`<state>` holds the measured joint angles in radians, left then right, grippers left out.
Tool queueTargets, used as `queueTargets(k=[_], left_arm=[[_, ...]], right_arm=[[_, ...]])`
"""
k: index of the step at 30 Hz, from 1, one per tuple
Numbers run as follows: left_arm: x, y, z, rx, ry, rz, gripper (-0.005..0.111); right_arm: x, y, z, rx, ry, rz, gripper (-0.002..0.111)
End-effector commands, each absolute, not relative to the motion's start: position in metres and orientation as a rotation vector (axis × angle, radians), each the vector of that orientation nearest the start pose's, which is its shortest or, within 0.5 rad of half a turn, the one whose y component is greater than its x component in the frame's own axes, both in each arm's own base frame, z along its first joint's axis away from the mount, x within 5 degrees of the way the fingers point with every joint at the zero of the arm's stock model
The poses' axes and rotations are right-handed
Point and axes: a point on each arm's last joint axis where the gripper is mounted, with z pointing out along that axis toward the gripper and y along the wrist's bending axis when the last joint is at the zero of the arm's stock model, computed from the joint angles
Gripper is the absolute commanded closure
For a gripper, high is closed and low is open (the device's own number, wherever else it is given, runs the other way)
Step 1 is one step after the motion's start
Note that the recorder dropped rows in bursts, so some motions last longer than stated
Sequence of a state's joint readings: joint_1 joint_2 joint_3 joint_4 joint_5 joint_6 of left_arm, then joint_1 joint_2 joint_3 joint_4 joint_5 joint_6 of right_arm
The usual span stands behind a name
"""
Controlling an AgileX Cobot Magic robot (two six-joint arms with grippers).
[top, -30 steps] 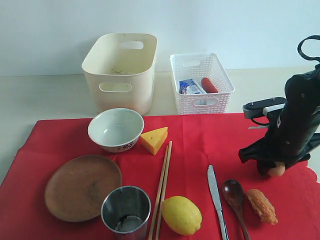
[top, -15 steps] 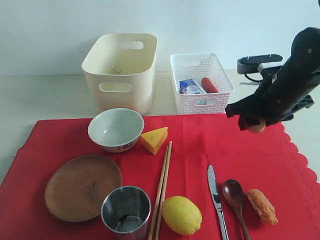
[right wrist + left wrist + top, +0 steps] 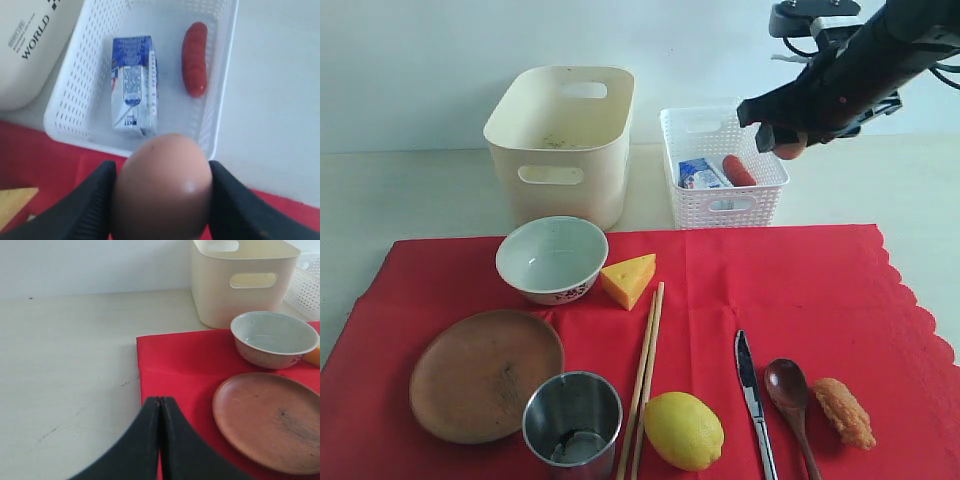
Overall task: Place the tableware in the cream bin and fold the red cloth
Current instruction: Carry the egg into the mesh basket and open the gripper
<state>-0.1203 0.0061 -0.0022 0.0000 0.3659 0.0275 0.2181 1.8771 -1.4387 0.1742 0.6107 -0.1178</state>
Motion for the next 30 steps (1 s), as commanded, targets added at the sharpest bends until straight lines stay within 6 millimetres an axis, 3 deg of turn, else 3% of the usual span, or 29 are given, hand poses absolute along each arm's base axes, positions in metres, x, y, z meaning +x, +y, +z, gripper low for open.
queueTargets(k=[1,8,13,18,28,30], left_arm=[[0.053,-0.006,0.181,0.127,1.835,-0.071,0.107],[0.053,-0.006,0.181,0.127,1.835,-0.071,0.107],[0.053,-0.006,0.181,0.127,1.835,-0.071,0.107],[0.053,-0.006,0.181,0.127,1.835,-0.071,0.107],[0.053,-0.006,0.181,0.127,1.835,-0.071,0.107],[0.053,-0.006,0.181,0.127,1.835,-0.071,0.107]], right_arm=[[0.428,0.103,0.237,-0.335,2.488,0.209,0.108],[0.458,0.11,0.217,-0.371,2.481,0.202,0.108],[0.475,0.117,0.192,-0.403,2.513,0.201,0.108],[0.478,0.135,0.18,-0.526,2.505,0.183,0.108],[0.487,0.131,0.152,-0.6,2.537,0.082,0.108],[0.487,0.132,0.147,-0.593,2.549,0.094,0.098]])
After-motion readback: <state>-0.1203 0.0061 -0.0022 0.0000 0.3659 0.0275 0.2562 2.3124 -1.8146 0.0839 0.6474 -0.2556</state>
